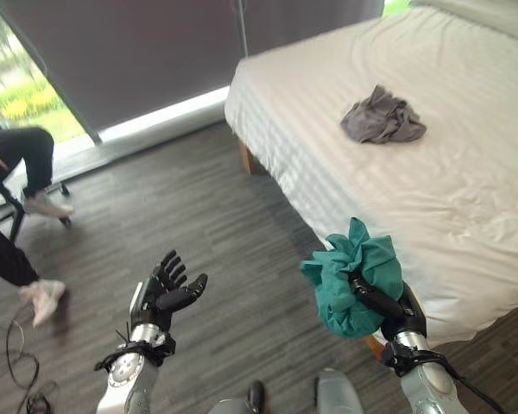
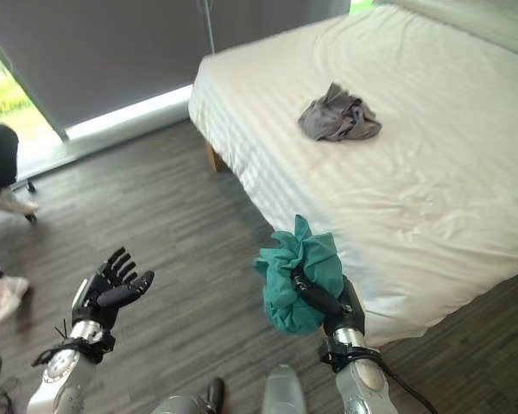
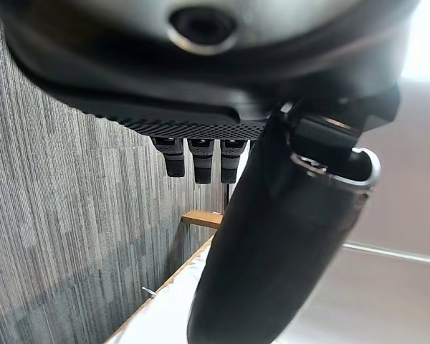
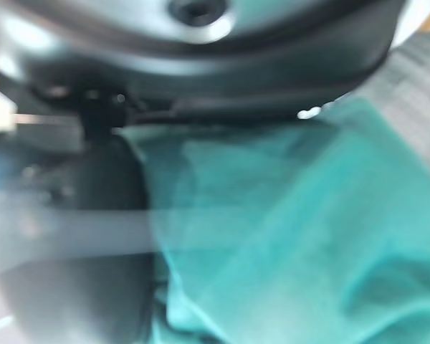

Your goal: Pick up bed clothes into laundry basket.

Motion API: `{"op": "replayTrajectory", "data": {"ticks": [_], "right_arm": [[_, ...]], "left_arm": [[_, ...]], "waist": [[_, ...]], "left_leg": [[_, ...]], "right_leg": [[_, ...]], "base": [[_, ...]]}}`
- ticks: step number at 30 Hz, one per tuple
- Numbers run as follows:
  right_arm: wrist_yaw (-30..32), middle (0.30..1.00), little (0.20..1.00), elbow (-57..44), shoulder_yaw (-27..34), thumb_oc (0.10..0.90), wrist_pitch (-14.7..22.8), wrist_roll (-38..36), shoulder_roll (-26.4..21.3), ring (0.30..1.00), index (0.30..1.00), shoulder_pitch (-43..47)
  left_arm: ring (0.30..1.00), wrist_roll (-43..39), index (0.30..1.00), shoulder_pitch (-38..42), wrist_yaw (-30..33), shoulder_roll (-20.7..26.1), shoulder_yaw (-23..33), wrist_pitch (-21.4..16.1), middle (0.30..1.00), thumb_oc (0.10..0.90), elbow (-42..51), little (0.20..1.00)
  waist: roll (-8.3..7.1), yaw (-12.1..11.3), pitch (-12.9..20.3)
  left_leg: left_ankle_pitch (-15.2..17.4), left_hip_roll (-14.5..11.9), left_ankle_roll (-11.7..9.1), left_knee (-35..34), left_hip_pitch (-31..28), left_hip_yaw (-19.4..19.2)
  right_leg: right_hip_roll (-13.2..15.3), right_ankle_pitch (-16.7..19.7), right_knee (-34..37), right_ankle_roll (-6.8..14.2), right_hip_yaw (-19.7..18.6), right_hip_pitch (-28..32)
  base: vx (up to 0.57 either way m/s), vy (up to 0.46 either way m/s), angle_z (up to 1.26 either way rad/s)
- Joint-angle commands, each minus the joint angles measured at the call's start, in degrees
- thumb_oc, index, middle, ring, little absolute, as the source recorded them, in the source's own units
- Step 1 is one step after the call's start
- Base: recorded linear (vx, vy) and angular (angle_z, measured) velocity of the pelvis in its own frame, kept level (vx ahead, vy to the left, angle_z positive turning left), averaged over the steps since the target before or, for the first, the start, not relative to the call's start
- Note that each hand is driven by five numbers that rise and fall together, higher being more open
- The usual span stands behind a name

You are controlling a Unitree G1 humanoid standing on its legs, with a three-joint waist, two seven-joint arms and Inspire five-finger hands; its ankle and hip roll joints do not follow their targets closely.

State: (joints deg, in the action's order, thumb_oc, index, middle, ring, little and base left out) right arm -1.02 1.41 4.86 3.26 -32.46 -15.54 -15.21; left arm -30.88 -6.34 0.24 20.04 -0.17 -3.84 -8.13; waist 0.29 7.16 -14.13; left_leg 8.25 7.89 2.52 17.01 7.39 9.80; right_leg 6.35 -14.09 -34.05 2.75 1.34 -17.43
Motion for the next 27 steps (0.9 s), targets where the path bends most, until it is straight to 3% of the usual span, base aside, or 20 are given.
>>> {"op": "replayTrajectory", "data": {"ticks": [1, 2, 3, 4, 5, 6, 7, 8, 9, 10, 11, 13, 14, 16, 17, 19, 21, 24, 27], "right_arm": [[-0.9, 0.300, 0.300, -6.4, 5.7, 0.400, 7.5, -1.5, -4.0, 0.300, 0.300, 3.9], [-0.9, 0.300, 0.300, -6.2, 5.7, 0.400, 7.8, -1.2, -4.7, 0.300, 0.300, 4.2], [-0.5, 0.300, 0.300, -6.0, 5.8, 0.400, 7.6, -1.1, -4.8, 0.300, 0.300, 4.5], [-0.2, 0.300, 0.300, -5.8, 6.6, 0.400, 7.8, -1.2, -5.1, 0.300, 0.300, 4.0], [-0.3, 0.300, 0.300, -7.0, 8.4, 0.400, 8.1, -2.1, -4.9, 0.300, 0.300, 1.4], [0.6, 0.300, 0.300, -6.4, 8.6, 0.400, 8.9, -2.9, -4.8, 0.300, 0.300, 1.1], [0.9, 0.300, 0.300, -6.3, 8.8, 0.400, 8.8, -4.0, -5.1, 0.300, 0.300, 1.8], [2.8, 0.300, 0.300, -5.6, 8.2, 0.400, 9.8, -5.6, -5.5, 0.300, 0.300, 2.8], [3.7, 0.300, 0.300, -4.8, 7.2, 0.400, 10.3, -7.9, -4.5, 0.300, 0.300, 4.6], [3.7, 0.300, 0.300, -4.6, 5.9, 0.400, 10.2, -8.7, -4.3, 0.300, 0.300, 5.6], [2.9, 0.300, 0.300, -4.9, 3.5, 0.400, 9.6, -10.3, -3.9, 0.300, 0.300, 6.5], [1.7, 0.300, 0.300, -5.9, 1.8, 0.400, 8.3, -9.0, -4.1, 0.300, 0.300, 5.6], [1.6, 0.300, 0.300, -6.3, 1.2, 0.400, 8.1, -7.5, -4.8, 0.300, 0.300, 5.5], [1.7, 0.300, 0.300, -5.9, 2.5, 0.400, 8.2, -8.1, -5.1, 0.300, 0.300, 5.5], [1.6, 0.300, 0.300, -5.8, 4.6, 0.400, 8.3, -7.4, -6.0, 0.300, 0.300, 4.8], [1.6, 0.300, 0.300, -5.8, 4.6, 0.400, 8.2, -7.4, -6.1, 0.300, 0.300, 4.7], [1.7, 0.300, 0.300, -6.0, 6.9, 0.400, 8.6, -6.1, -7.7, 0.300, 0.300, 4.5], [1.0, 0.300, 0.300, -6.1, 7.5, 0.400, 8.6, -6.2, -7.7, 0.300, 0.300, 4.9], [-0.5, 0.300, 0.300, -7.3, 6.7, 0.400, 7.4, -5.4, -5.3, 0.300, 0.300, 4.3]], "left_arm": [[0.900, 1.7, 0.900, 13.2, -2.1, 5.0, 0.0, -8.0, 0.900, 0.800, 4.2, 0.900], [0.900, 1.4, 0.900, 14.9, -1.9, 5.0, 0.0, -8.3, 0.900, 0.800, 3.7, 0.900], [0.900, 0.9, 0.900, 15.4, -1.5, 4.5, 0.0, -8.3, 0.900, 0.800, 3.4, 0.900], [0.900, 0.4, 0.900, 15.3, -1.3, 2.9, 0.3, -8.7, 0.900, 0.800, 3.9, 0.900], [0.900, -1.2, 0.900, 16.0, -1.4, 1.6, -1.1, -9.2, 0.900, 0.800, 4.2, 0.900], [0.900, -3.1, 0.900, 16.7, -1.7, -0.5, -1.8, -9.5, 0.900, 0.800, 3.4, 0.900], [0.900, -3.7, 0.900, 16.1, -2.6, -0.7, -2.2, -9.3, 0.900, 0.800, 3.7, 0.900], [0.900, -3.7, 0.900, 16.4, -1.9, -0.8, -2.4, -9.0, 0.900, 0.800, 3.7, 0.900], [0.900, -5.0, 0.900, 15.8, -1.2, -1.7, -2.2, -9.2, 0.900, 0.800, 4.0, 0.900], [0.900, -5.3, 0.900, 14.8, -0.9, -1.9, -1.7, -9.0, 0.900, 0.800, 4.1, 0.900], [0.900, -7.1, 0.900, 13.4, -0.2, -2.3, -0.5, -8.8, 0.900, 0.800, 3.9, 0.900], [0.900, -7.5, 0.900, 11.8, 0.1, -1.7, 0.9, -8.5, 0.900, 0.800, 3.0, 0.900], [0.900, -7.3, 0.900, 10.4, 1.2, -0.3, 3.2, -8.9, 0.900, 0.800, 3.6, 0.900], [0.900, -7.3, 0.900, 9.6, 1.4, 0.6, 5.0, -9.1, 0.900, 0.800, 4.3, 0.900], [0.900, -8.2, 0.900, 9.5, 1.0, 1.1, 6.1, -9.4, 0.900, 0.800, 5.3, 0.900], [0.900, -8.3, 0.900, 9.4, 0.9, 1.0, 6.1, -9.4, 0.900, 0.800, 5.3, 0.900], [0.900, -9.0, 0.900, 11.2, 0.4, 2.0, 6.1, -10.2, 0.900, 0.800, 5.9, 0.900], [0.900, -7.5, 0.900, 14.5, 0.8, 3.9, 5.5, -11.1, 0.900, 0.800, 5.7, 0.900], [0.900, -6.1, 0.900, 18.7, 0.9, 7.9, 5.3, -12.0, 0.900, 0.800, 6.5, 0.900]], "waist": [[1.53, 8.2, 4.3], [0.78, 7.9, 5.5], [1.25, 7.8, 6.2], [1.83, 8.8, 6.2], [2.17, 11.7, 7.3], [2.85, 13.7, 7.2], [1.73, 12.2, 7.2], [-0.11, 11.1, 6.4], [-1.52, 8.9, 4.8], [-2.17, 7.0, 3.4], [-2.44, 6.0, 3.0], [-3.79, 2.4, 2.1], [-3.42, 0.4, 1.7], [-1.70, -1.0, 2.5], [0.09, -1.4, 4.2], [0.12, -1.8, 4.1], [1.85, -2.7, 6.0], [2.60, -2.7, 7.1], [0.90, -1.6, 7.5]], "left_leg": [[5.4, -0.6, -0.4, -20.4, -30.6, 5.2], [5.9, 1.0, -1.4, -20.6, -33.0, 3.6], [6.5, -0.4, -3.1, -19.6, -33.5, 2.6], [4.7, -0.7, -4.2, -15.9, -33.0, 2.2], [-1.7, -0.8, -9.4, -4.9, -31.2, -0.7], [-11.3, -1.3, -14.7, 5.0, -27.1, -3.8], [-14.1, -0.2, -17.5, 17.3, -19.5, -9.0], [-16.0, 0.1, -17.5, 26.6, -14.3, -11.8], [-15.3, -1.2, -16.8, 33.1, -9.4, -13.4], [-15.0, -3.5, -14.8, 36.1, -6.0, -14.3], [-15.1, -10.7, -11.6, 33.3, -6.3, -13.7], [-13.0, -16.4, -8.7, 28.3, -0.1, -11.9], [-14.6, -21.0, -7.5, 18.5, 1.6, -6.3], [-17.8, -24.2, -8.1, 7.6, 0.8, -1.5], [-18.7, -25.5, -9.5, -2.8, -1.5, 4.0], [-18.9, -25.8, -9.6, -3.7, -2.5, 3.4], [-18.4, -25.5, -12.1, -12.5, -2.5, 10.2], [-17.3, -23.3, -15.5, -16.0, -2.0, 12.2], [-9.8, -19.7, -14.3, -10.1, -1.6, 8.3]], "right_leg": [[-2.0, 18.8, 20.9, 4.0, 15.3, -6.8], [-0.1, 19.6, 25.5, 4.1, 26.6, -6.4], [-1.0, 18.0, 27.5, 3.0, 30.7, -3.9], [-0.7, 18.2, 27.2, 1.0, 32.1, -3.2], [-3.2, 15.1, 26.8, -2.7, 29.9, -1.4], [-3.6, 14.2, 25.6, -4.2, 26.2, 0.8], [-1.6, 14.0, 25.5, -3.7, 26.1, 4.0], [-0.5, 14.0, 25.7, -4.3, 23.7, 6.1], [-1.6, 12.8, 26.6, -4.5, 20.4, 9.7], [-2.4, 12.8, 27.8, -4.5, 17.8, 12.3], [-2.7, 12.6, 28.7, -4.0, 15.7, 13.7], [-1.8, 11.6, 30.0, -2.6, 9.5, 17.4], [-2.8, 10.0, 29.7, -0.9, 2.8, 19.1], [-3.7, 8.2, 29.6, 0.2, -3.8, 20.3], [-3.8, 6.2, 29.2, 1.5, -8.7, 21.3], [-3.9, 6.0, 29.1, 1.4, -9.1, 21.5], [-3.1, 3.9, 29.0, 2.7, -14.7, 23.3], [0.5, 1.5, 28.7, 4.4, -18.1, 26.3], [7.3, 4.4, 27.0, 8.5, -21.3, 24.2]], "base": [[0.73, 0.059, 0.99], [0.73, -0.002, 0.87], [0.65, 0.069, 0.03], [0.58, 0.088, -0.80], [0.59, 0.199, -1.11], [0.64, 0.152, -0.29], [0.67, 0.115, 0.38], [0.68, 0.044, 0.67], [0.64, 0.025, -0.48], [0.57, 0.059, -1.65], [0.48, 0.175, -2.23], [0.53, 0.357, -1.93], [0.56, 0.495, -2.08], [0.60, 0.591, -2.36], [0.53, 0.469, -2.24], [0.29, 0.233, -1.68], [0.50, 0.424, -0.93], [0.44, 0.477, -0.75], [0.21, 0.553, -0.89]]}}
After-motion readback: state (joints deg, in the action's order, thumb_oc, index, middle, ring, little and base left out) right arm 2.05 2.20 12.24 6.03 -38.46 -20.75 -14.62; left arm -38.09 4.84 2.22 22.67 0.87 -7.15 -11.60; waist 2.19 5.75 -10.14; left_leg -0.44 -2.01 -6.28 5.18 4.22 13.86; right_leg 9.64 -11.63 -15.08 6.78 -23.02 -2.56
